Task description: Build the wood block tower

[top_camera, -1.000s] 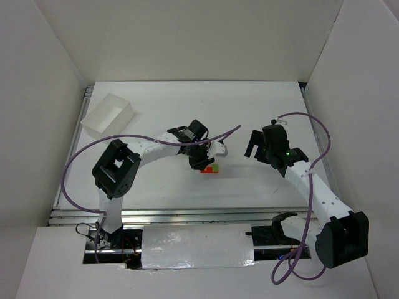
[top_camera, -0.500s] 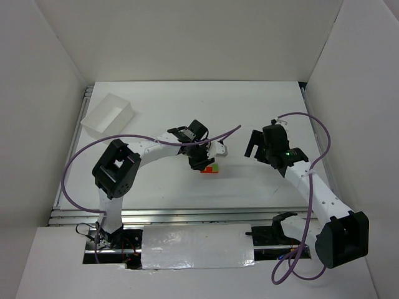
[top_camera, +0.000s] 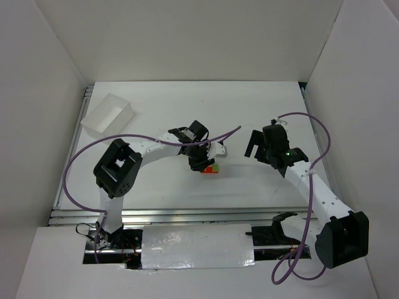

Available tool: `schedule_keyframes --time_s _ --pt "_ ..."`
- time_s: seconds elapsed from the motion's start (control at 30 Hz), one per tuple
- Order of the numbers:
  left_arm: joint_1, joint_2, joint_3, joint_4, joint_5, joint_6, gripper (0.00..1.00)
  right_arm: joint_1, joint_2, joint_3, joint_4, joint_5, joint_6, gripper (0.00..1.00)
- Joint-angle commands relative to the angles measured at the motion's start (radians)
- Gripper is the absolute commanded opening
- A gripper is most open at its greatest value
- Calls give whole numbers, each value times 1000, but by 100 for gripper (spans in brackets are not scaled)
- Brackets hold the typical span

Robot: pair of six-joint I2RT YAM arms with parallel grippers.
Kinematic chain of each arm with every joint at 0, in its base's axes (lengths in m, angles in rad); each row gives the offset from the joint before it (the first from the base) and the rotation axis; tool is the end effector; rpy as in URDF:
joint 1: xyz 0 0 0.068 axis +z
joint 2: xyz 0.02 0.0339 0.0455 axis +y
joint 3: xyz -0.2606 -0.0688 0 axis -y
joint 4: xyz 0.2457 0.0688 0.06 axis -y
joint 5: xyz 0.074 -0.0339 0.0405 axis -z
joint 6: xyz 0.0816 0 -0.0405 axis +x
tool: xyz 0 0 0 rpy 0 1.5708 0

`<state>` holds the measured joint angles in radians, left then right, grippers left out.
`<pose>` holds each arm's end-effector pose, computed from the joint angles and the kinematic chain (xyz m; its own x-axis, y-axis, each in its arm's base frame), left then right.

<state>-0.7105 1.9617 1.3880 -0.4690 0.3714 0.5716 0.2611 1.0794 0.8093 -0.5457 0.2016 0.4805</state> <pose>0.3095 -0.3054 0.1419 -0.1469 0.7914 -0.5934 0.9819 0.1890 0.0089 0.2509 0.0501 0.2234 -0.6795 0.2872 -0.6751 0.2185 0.9577 0.1874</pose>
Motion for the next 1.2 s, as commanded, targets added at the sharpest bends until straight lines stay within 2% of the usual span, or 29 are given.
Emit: schedule_keyframes --time_s 0.0,0.27,0.5,0.53,0.67,0.83,0.93,1.0,1.07,1.17 --pt "-7 12 29 3 20 5 49 -5 -16 -1 35 7 -10 100" --pt "-10 -6 16 21 20 -3 66 -6 -19 -1 35 7 -10 100" --pt "-12 -41 -3 58 27 -4 73 -5 -27 -2 41 2 -16 100" --pt "-10 -55 -6 64 29 -4 99 -5 -29 -4 44 1 -20 100" --pt "-10 -112 -24 92 40 -12 99 -5 -59 -2 47 -5 -28 100" --pt "17 -247 -93 151 83 -12 99 -5 -116 -13 59 -43 -43 100" --pt "43 -337 -144 206 60 -61 99 0 -131 -7 62 -68 -55 100" --pt "63 -415 -206 262 5 -149 99 10 -142 -1 66 -71 -65 100" --pt "78 -470 -262 372 -144 -295 99 33 -144 10 67 -59 -68 100" --pt "121 -569 -354 446 -308 -482 99 93 -107 63 66 -6 -75 100"
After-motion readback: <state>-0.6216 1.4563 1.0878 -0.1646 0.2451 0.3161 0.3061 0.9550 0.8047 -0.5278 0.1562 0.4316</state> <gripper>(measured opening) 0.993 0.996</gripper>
